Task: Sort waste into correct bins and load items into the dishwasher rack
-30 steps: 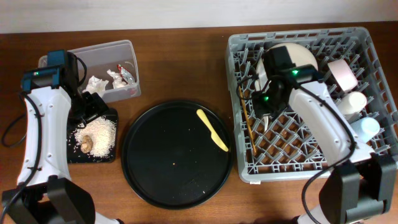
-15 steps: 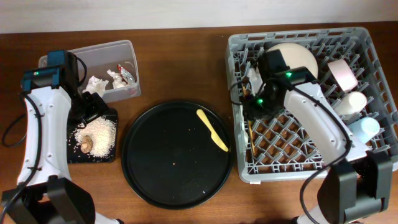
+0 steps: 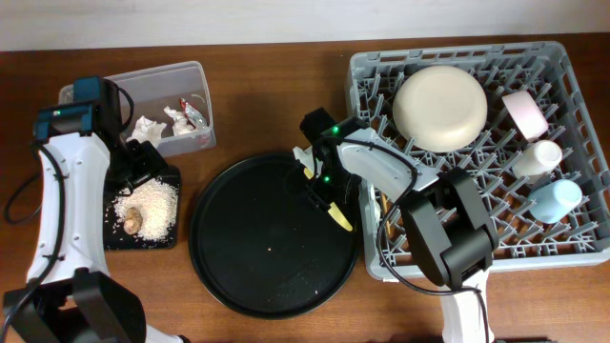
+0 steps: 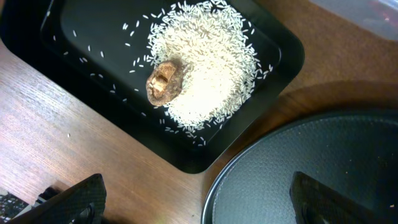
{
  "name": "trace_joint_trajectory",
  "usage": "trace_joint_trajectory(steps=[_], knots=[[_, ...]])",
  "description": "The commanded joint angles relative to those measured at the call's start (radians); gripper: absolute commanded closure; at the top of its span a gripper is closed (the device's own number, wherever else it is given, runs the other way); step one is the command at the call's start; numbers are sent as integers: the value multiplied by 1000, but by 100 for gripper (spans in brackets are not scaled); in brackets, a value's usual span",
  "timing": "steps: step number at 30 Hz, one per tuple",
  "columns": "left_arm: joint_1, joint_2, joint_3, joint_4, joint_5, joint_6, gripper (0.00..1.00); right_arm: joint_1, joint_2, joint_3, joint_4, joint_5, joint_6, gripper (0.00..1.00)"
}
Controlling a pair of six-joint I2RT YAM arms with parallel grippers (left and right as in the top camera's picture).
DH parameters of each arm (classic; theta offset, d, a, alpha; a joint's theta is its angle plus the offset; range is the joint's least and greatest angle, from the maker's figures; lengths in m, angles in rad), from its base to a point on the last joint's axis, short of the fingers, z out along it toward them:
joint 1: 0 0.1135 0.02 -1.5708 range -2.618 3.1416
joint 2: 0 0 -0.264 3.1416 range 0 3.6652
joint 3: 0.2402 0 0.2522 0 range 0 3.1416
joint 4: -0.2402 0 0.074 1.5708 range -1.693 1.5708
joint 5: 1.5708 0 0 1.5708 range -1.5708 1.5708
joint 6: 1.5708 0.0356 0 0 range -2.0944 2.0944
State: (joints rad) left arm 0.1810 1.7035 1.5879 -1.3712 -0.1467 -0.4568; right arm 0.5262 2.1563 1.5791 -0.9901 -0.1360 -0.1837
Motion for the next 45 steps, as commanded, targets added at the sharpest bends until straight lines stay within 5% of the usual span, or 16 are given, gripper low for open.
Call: trace_joint_trajectory(steps=[1,5,8,18,22,25,33,35,40,45], knots=[[-4,-17,-48,16,0,16,5,4,57,1,-2,12,5,44],[-4,-17,-63,29,0,16,6,4,57,-8,-24,13,5,81],[-4,-17,-63,28,0,16,6,4,57,-8,-43,13,6,96],[-4,-17,-63,32,11,16,6,0,-231,106,-117,14,35,96],[-4,-17,-63,32,11,17,6,-172,-423,111,-120,43,95,96],[-4,-17,-63,31,11,16,6,-310,-395,90,-177,39,95,96],[-4,-17,-63,27,11,16,6,-300,-363,-115,-51,-75,148,96],[-4,-17,-63,28,12,16,5,-284,-363,-115,-52,-82,148,56],[-39,-18,-59,59,70,72,3,-291,-395,-87,-48,16,148,54],[-298,-17,-35,236,107,261,1,-544,-413,124,-109,-150,171,2]])
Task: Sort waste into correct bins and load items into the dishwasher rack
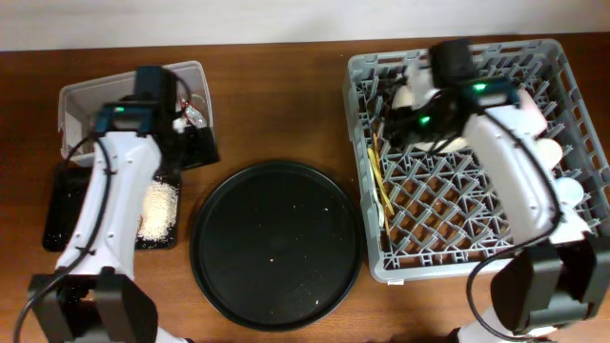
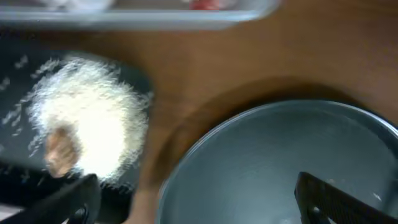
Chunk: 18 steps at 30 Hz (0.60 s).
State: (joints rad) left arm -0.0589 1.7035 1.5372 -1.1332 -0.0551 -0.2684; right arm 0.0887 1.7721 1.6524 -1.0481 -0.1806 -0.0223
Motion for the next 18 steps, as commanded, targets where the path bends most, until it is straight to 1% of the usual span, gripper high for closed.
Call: trace_joint_trajectory(steps=[1,3,5,6,8,10,12,13,15,17,18], knots=[[-50,-17,15,-40,14,73,1,-143,-29,51,-95,-116,9,2],[-19,-19,15,-206,2,73,1,-244,-33,51,-256,-106,9,2],[-19,-50,12,-249,-33,72,1,-269,-56,38,-304,-59,8,2],[-19,-100,-4,-238,-53,72,1,-268,-83,13,-296,-29,8,2],[-19,-285,-112,-151,-58,73,1,-264,-250,-171,-150,-18,9,2],[-19,-498,-282,-19,-95,73,1,-264,-460,-385,18,-16,8,2],[-19,-823,-542,159,-128,70,1,-264,-784,-630,179,41,9,2],[-19,-992,-648,197,-126,46,1,-264,-932,-716,224,47,9,2],[-19,-1155,-707,207,-126,46,1,-264,-1062,-772,226,46,9,2],[-19,-1235,-707,204,-126,46,1,-264,-1122,-775,215,47,9,2],[-19,-1244,-707,204,-126,46,1,-264,-1120,-775,215,47,9,2]])
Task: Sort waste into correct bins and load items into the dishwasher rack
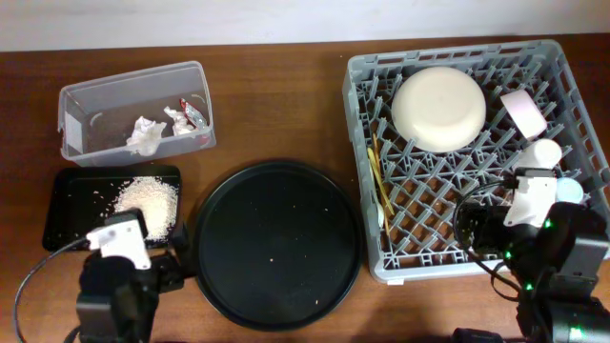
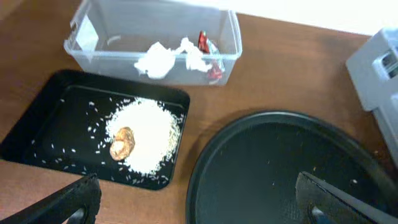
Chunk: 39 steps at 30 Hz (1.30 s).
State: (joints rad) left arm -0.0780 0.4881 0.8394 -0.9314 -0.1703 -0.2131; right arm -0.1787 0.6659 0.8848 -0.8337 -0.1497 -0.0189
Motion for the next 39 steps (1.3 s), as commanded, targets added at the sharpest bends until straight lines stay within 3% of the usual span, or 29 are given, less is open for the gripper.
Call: trace_joint_trajectory(steps=[1,5,8,12,14,17,21,23,39], knots=[[0,-27,-10,3,-10,-9,1,3,-9,-8,0,16,5,2],[0,-28,-10,2,-10,-9,1,3,39,-8,0,16,5,2],[0,-28,-10,2,-10,-9,1,221,38,-8,-3,31,2,2],[0,-27,-10,2,-10,-9,1,190,-135,-79,36,47,-10,1],[0,-28,-10,2,-10,-9,1,188,-307,-281,243,47,-10,2],[0,-28,-10,2,-10,-9,1,188,-603,-664,697,47,-10,2],[0,-28,-10,2,-10,-9,1,183,-663,-879,1022,67,-55,2],[0,-28,-10,2,-10,-9,1,184,-662,-879,746,56,-97,2],[0,-28,-10,-5,-10,-9,1,185,-660,-879,762,65,-71,2]])
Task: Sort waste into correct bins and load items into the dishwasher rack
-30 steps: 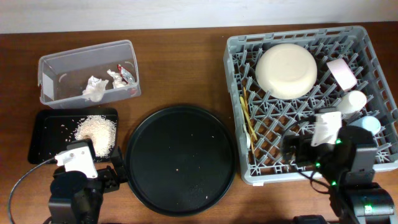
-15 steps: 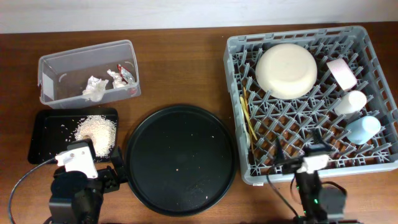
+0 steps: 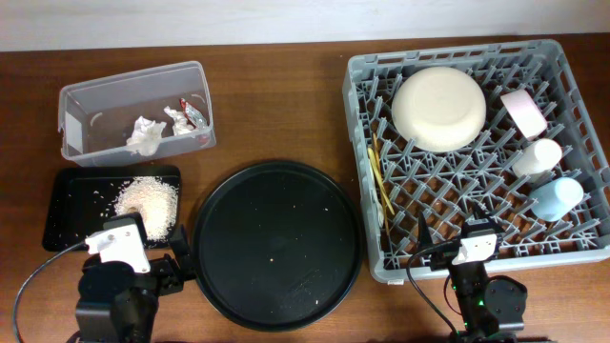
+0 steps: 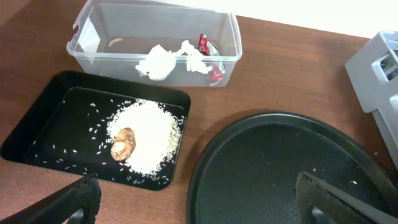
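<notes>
The grey dish rack (image 3: 355, 114) holds a cream bowl (image 3: 439, 107), a pink cup (image 3: 525, 113), a white cup (image 3: 537, 156), a blue cup (image 3: 556, 199) and yellow utensils (image 3: 380, 181) in its left column. Crumpled wrappers (image 4: 158, 60) lie in the clear bin (image 3: 81, 100). Rice (image 4: 146, 134) with a brown lump (image 4: 124, 143) sits in the black rectangular tray (image 3: 67, 214). My left gripper (image 4: 199, 202) hangs open and empty at the near edge, by the round tray's left rim. The right gripper (image 3: 434, 250) is low at the rack's front edge; its jaws are unclear.
A large round black tray (image 3: 276, 238) with a few crumbs fills the middle of the table, between the rice tray and the rack. Both arm bases sit at the table's near edge. Bare wood shows between the bin and the rack.
The right arm has drawn back from the rack's front right corner to below its front edge, uncovering the blue cup. The left arm has hardly shifted. No object has moved.
First my right gripper held a yellow utensil at the round tray's right rim, while the left hung open over the rice. Then the utensil lay in the rack's left column, with the left arm by the clear bin. Afterwards both arms stood back at the near edge.
</notes>
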{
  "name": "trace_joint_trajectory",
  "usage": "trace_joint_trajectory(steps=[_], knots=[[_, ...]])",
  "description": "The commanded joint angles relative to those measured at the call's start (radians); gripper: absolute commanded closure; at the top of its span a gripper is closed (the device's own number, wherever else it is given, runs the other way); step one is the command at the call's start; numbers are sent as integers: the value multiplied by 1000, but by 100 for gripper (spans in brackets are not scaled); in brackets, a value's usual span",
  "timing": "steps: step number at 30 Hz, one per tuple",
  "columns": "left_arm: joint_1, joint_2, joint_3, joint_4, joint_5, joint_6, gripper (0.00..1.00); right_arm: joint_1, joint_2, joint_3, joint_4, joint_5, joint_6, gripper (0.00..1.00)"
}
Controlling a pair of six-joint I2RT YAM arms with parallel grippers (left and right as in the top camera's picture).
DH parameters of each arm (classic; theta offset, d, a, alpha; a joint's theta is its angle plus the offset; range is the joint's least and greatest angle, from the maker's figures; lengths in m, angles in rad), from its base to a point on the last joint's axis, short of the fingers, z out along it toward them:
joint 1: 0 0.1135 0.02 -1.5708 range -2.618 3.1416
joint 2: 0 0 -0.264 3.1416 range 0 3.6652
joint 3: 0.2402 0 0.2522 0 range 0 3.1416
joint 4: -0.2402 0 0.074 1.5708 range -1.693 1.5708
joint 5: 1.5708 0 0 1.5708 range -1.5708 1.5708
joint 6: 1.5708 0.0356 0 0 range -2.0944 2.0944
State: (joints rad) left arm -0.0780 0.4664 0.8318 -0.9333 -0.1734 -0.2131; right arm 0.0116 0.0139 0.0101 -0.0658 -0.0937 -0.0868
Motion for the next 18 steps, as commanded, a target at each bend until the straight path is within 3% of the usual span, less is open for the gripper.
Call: trace_joint_trajectory(steps=[1,4,6,9,12,14,15,18], knots=[[0,-6,-2,-3,-7,-9,1,-5,-8,-5,-6,9,-2,2],[1,-13,-10,-19,-16,11,1,-5,-8,-5,-6,9,-2,2],[17,-108,-136,37,-17,13,1,-5,-8,-5,-6,8,-3,2],[31,-321,-478,385,-1,-2,1,-5,-8,-5,-6,8,-2,2],[35,-462,-794,880,2,6,0,-5,-8,-5,-6,8,-2,2],[38,-462,-823,916,58,142,1,-5,-8,-5,-6,8,-2,2],[38,-462,-823,853,95,185,1,-5,-8,-5,-6,8,-2,2],[38,-460,-822,853,136,184,1,-5,-8,-5,-6,8,-3,1]])
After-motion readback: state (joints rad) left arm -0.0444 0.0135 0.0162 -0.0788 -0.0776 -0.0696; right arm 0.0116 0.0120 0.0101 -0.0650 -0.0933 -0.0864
